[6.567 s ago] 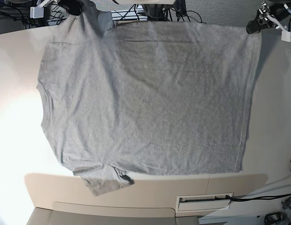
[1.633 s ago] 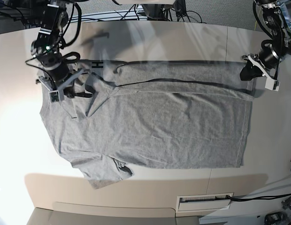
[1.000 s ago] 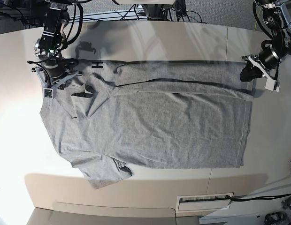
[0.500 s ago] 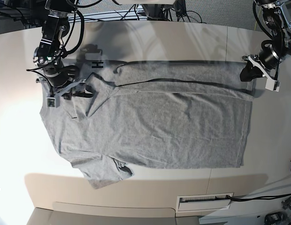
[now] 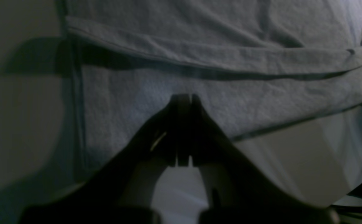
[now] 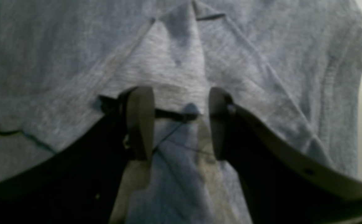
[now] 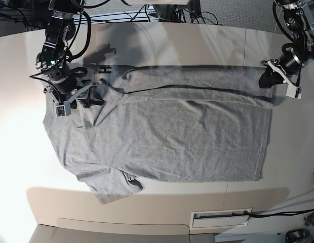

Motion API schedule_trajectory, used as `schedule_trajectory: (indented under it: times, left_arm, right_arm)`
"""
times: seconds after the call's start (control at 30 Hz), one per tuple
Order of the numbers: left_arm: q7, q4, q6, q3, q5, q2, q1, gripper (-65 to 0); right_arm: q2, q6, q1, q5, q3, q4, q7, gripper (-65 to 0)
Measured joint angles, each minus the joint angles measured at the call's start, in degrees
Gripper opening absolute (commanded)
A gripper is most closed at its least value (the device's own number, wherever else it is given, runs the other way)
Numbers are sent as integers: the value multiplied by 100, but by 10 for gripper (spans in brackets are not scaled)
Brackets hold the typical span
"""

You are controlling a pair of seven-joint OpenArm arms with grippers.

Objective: Fold the T-shirt properly
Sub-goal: 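Lower the right gripper onto the folded fabric near the sleeve, then grasp the folded fabric with the right gripper and drag it toward the hem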

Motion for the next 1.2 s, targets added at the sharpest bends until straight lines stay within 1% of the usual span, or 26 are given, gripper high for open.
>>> schedule_trajectory:
  times: [0.07, 0.17, 0.2, 0.33, 0.37, 0.43, 0.57, 0.6, 0.7, 0.73, 0.77, 0.9, 1.2]
  left_arm:
    - [0, 0, 0, 2, 0, 0, 0, -650]
    - [0, 0, 0, 2, 0, 0, 0, -650]
    - [0, 0, 0, 2, -2, 0, 0, -650]
    - [2, 0, 0, 2, -2, 0, 0, -650]
    - [0, 0, 0, 2, -2, 0, 0, -650]
    - [2, 0, 0, 0, 0, 0, 0, -650]
    - [0, 0, 0, 2, 0, 0, 0, -650]
    - [0, 0, 0, 0, 0, 0, 2, -650]
    - [0, 0, 0, 2, 0, 0, 0, -650]
    - [0, 0, 0, 2, 0, 0, 0, -650]
    - [2, 0, 0, 2, 0, 0, 0, -650]
    - [0, 0, 0, 2, 0, 0, 0, -650]
    - [0, 0, 0, 0, 0, 0, 0, -650]
  right_arm:
    - [4, -26, -2, -9, -151, 0, 17, -365]
    - [2, -66, 0, -142, -590, 0, 170, -365]
    - [2, -142, 2, -286, -769, -7, 232, -365]
    - [2, -748, 15, -791, -1381, -96, 251, -365]
    - [4, -769, 15, -953, -1482, -96, 249, -365]
    - [15, -931, 15, -1134, -1622, -96, 295, -365]
    - [15, -1040, 15, -1231, -1668, -96, 302, -368]
    - [15, -1169, 15, -1231, -1670, -96, 306, -395]
    - [15, -1207, 15, -1283, -1665, -96, 323, -545]
    - [15, -1207, 15, -1298, -1665, -96, 361, -581]
    - [15, -1207, 15, -1294, -1665, -96, 409, -603]
    - [15, -1207, 116, -1309, -1665, -98, 448, -612]
    - [15, -1207, 710, -1305, -1665, -98, 651, -612]
